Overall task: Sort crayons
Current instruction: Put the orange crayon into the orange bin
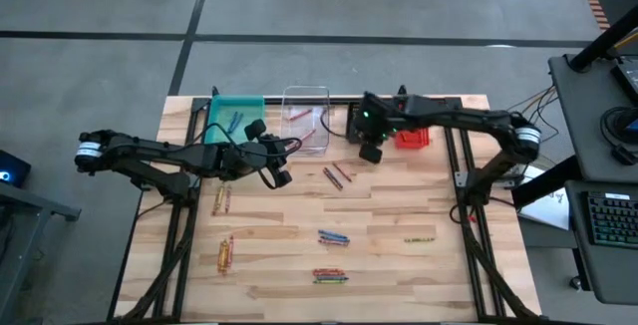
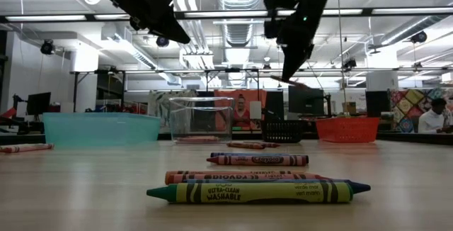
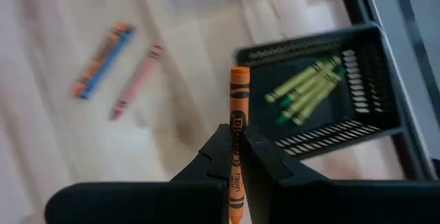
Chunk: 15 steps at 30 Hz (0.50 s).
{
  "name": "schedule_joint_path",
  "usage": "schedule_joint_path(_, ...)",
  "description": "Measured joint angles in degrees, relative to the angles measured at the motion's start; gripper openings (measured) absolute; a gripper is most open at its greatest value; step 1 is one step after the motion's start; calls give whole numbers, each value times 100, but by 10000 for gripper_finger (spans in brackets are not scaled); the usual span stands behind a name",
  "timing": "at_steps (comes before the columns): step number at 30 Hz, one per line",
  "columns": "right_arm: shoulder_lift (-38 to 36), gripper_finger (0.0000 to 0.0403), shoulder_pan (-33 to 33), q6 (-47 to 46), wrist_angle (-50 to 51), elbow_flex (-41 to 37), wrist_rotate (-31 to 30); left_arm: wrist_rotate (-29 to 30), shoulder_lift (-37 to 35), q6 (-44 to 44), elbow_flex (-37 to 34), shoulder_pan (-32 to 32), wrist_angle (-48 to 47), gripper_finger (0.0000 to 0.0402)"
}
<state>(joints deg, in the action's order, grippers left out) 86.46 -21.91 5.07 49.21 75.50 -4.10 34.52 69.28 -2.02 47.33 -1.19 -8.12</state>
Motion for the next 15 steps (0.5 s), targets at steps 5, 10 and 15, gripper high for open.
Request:
schedule_joint_path(5, 545, 13, -568, 306, 546, 541, -4, 0, 0, 0, 0, 0, -42, 57)
schedule_joint_path(10, 863, 13, -1089, 71, 764, 802, -235, -1, 0, -42, 0, 0, -93, 57)
schedule_joint_path(15, 869, 13, -1677, -485, 839, 809, -406, -2, 0, -71, 0, 0, -143, 57)
